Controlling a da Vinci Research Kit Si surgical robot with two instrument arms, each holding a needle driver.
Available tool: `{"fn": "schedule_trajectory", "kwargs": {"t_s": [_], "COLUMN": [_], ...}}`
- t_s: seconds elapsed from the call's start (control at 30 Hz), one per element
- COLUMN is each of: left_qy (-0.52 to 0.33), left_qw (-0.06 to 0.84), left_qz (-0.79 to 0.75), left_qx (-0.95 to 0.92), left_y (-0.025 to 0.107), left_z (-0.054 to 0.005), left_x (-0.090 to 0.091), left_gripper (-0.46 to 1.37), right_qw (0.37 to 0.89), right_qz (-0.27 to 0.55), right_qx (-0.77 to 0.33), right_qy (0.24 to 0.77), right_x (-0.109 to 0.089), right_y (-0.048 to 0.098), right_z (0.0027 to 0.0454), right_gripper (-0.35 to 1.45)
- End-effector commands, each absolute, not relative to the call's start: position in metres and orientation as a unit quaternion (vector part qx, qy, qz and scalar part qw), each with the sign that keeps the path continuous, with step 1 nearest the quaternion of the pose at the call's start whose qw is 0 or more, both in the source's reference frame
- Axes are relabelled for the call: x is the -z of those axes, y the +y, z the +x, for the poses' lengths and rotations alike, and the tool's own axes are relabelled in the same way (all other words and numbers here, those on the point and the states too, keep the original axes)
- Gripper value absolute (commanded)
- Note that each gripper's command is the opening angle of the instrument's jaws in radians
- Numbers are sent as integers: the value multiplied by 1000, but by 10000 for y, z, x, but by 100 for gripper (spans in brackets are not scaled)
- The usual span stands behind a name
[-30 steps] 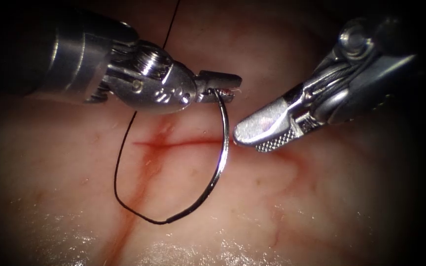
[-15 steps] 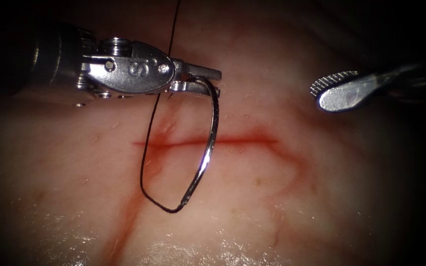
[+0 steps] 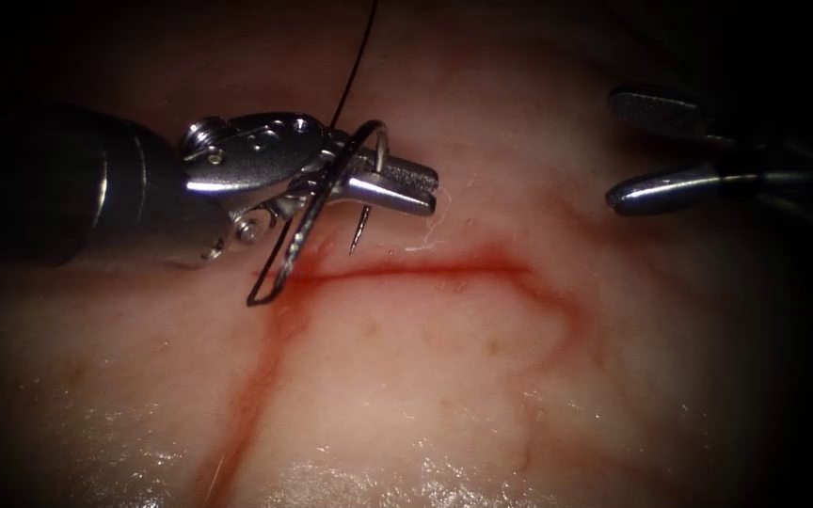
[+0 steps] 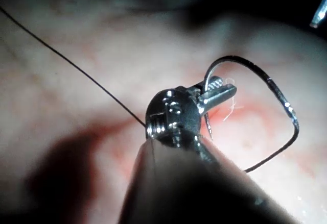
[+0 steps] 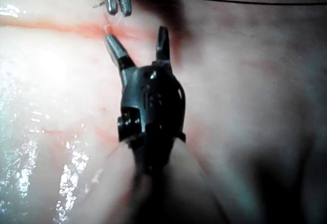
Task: Wound Closure
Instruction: Pass the needle back to the right tool, gripping it straight on
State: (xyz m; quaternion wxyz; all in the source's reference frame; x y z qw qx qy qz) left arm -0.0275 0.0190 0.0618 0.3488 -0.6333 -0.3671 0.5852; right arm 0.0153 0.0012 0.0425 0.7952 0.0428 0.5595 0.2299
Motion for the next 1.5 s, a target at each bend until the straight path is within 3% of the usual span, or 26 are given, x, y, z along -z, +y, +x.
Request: {"fn": "schedule_trajectory", "kwargs": {"t_s": [0.03,0.3,0.53,0.8,1.5], "left_qy": [-382,-460,-501,-520,-523], "left_qw": [352,423,460,480,492], "left_qz": [-636,-617,-586,-566,-557], "left_qx": [-571,-479,-441,-424,-418], "left_y": [190,184,171,159,150], "left_z": [-276,-284,-293,-300,-303], "left_x": [-616,-612,-607,-617,-626], "left_gripper": [-35,-35,-35,-35,-35], "right_qw": [802,836,837,844,832], "right_qz": [30,-60,-71,-36,21], "right_qx": [-220,-189,-196,-217,-288], "right_qy": [555,512,506,489,473], "right_x": [-426,-427,-420,-403,-412], "right_y": [14,-2,-7,0,7], "right_z": [154,188,220,231,233], "right_gripper": [134,128,123,104,103]}}
